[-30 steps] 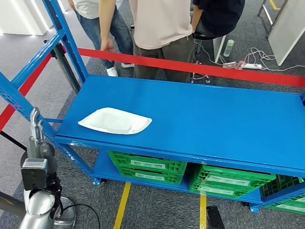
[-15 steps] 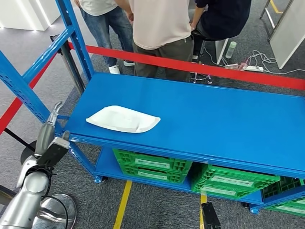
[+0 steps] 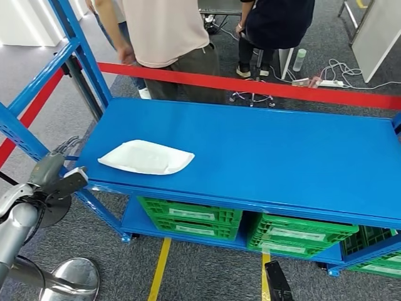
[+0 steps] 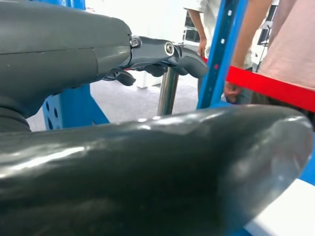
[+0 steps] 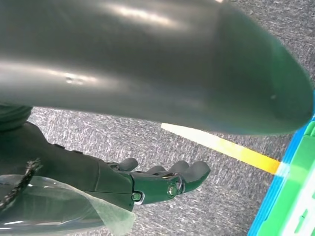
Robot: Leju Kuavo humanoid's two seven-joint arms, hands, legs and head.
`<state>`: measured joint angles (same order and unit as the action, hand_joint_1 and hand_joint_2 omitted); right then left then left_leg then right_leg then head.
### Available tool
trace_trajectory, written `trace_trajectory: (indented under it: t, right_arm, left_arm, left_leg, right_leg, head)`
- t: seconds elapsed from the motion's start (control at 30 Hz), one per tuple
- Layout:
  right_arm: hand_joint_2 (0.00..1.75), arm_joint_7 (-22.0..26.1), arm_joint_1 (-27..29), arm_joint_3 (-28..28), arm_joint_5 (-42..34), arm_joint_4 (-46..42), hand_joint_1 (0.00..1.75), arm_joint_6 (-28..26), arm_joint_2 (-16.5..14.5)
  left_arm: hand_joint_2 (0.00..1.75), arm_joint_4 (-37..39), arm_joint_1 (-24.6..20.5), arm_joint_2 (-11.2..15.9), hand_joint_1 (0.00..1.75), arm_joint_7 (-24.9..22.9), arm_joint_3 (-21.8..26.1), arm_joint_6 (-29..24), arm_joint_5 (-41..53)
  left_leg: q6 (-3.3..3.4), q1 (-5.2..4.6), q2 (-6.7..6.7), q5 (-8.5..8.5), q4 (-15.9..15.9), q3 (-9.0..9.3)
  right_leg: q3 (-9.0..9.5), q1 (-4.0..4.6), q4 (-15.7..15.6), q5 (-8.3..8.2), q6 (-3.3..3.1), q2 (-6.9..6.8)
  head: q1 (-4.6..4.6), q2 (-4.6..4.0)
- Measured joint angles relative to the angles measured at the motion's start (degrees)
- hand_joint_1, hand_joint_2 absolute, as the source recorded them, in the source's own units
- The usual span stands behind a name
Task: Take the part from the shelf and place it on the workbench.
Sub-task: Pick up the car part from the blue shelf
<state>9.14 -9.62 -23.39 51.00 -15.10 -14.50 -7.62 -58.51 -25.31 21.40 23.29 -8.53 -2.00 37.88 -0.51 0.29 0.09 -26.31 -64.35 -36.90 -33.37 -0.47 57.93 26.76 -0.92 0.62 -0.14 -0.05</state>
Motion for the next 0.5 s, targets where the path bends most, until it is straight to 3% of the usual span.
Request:
trace_trajectory:
  t: [0.07, 0.2, 0.27, 0.33, 0.37, 0.4, 0.43, 0.5]
  right_arm:
    - [0.00, 0.0, -0.2, 0.4, 0.1, 0.0, 0.00, 0.3, 0.0]
    - [0.00, -0.1, -0.4, 1.0, 0.3, 0.0, 0.00, 0.6, -0.1]
    - [0.00, -0.2, -0.6, 1.2, 0.4, 0.0, 0.00, 0.7, -0.1]
    - [0.00, -0.2, -0.6, 1.6, 0.5, 0.0, 0.00, 0.8, -0.1]
    - [0.00, -0.2, -0.6, 1.7, 0.5, 0.0, 0.00, 0.9, -0.1]
    - [0.00, -0.2, -0.5, 1.9, 0.5, 0.0, 0.00, 1.0, -0.1]
    - [0.00, -0.2, -0.5, 1.9, 0.5, 0.0, 0.00, 1.0, -0.1]
    - [0.00, -0.2, -0.7, 2.0, 0.6, 0.0, 0.00, 1.1, -0.1]
  left_arm:
    - [0.00, 0.6, -0.8, 0.5, 0.00, 1.2, -0.6, -0.1, -0.2]
    - [0.00, 1.0, -1.2, 0.4, 0.00, 4.3, -1.7, -0.3, -1.9]
    - [0.00, 1.1, -1.3, -0.1, 0.00, 5.7, -1.8, -0.3, -3.6]
    - [0.00, 1.2, -1.4, -0.8, 0.00, 6.6, -1.9, -0.2, -5.2]
    - [0.00, 1.2, -1.3, -1.2, 0.00, 6.8, -1.9, -0.2, -5.6]
    - [0.00, 1.3, -1.3, -1.6, 0.00, 6.9, -2.0, -0.2, -5.8]
    - [0.00, 1.4, -1.3, -1.9, 0.00, 7.0, -2.0, -0.1, -6.0]
    - [0.00, 1.5, -1.4, -2.3, 0.00, 7.0, -2.0, -0.1, -6.1]
  left_leg:
    - [0.56, -0.25, -0.02, 1.47, 5.1, 2.16]
    - [1.43, -0.15, 0.16, 1.30, 6.8, 2.67]
    - [1.88, 0.16, 0.43, 1.58, 7.3, 2.92]
    - [2.04, 0.16, 0.58, 1.60, 7.3, 2.87]
    - [2.05, 0.18, 0.60, 1.60, 7.3, 2.85]
    - [2.03, 0.21, 0.59, 1.60, 7.3, 2.85]
    - [1.99, 0.27, 0.55, 1.59, 7.2, 2.86]
    - [1.60, 0.37, 0.45, 1.39, 6.9, 2.83]
  right_leg:
    - [-0.18, 0.17, 0.1, 0.02, 0.32, 0.06]
    - [-0.96, 0.26, 0.4, 0.41, 1.42, 0.07]
    - [-3.21, 0.25, 4.8, 2.97, 1.89, -0.03]
    - [-6.91, 0.15, 12.5, 6.35, 2.25, -0.11]
    - [-8.32, 0.07, 15.3, 7.10, 2.40, -0.12]
    - [-8.81, -0.02, 16.2, 6.79, 2.56, -0.14]
    - [-8.15, -0.16, 14.8, 5.44, 2.70, -0.17]
    - [-4.42, -0.52, 7.4, 1.80, 3.02, -0.27]
  head:
    - [0.03, -0.01]
    - [0.09, 0.00]
    - [0.19, 0.01]
    - [0.26, 0.01]
    - [0.25, 0.01]
    - [0.26, 0.00]
    - [0.26, 0.01]
    - [0.27, 0.01]
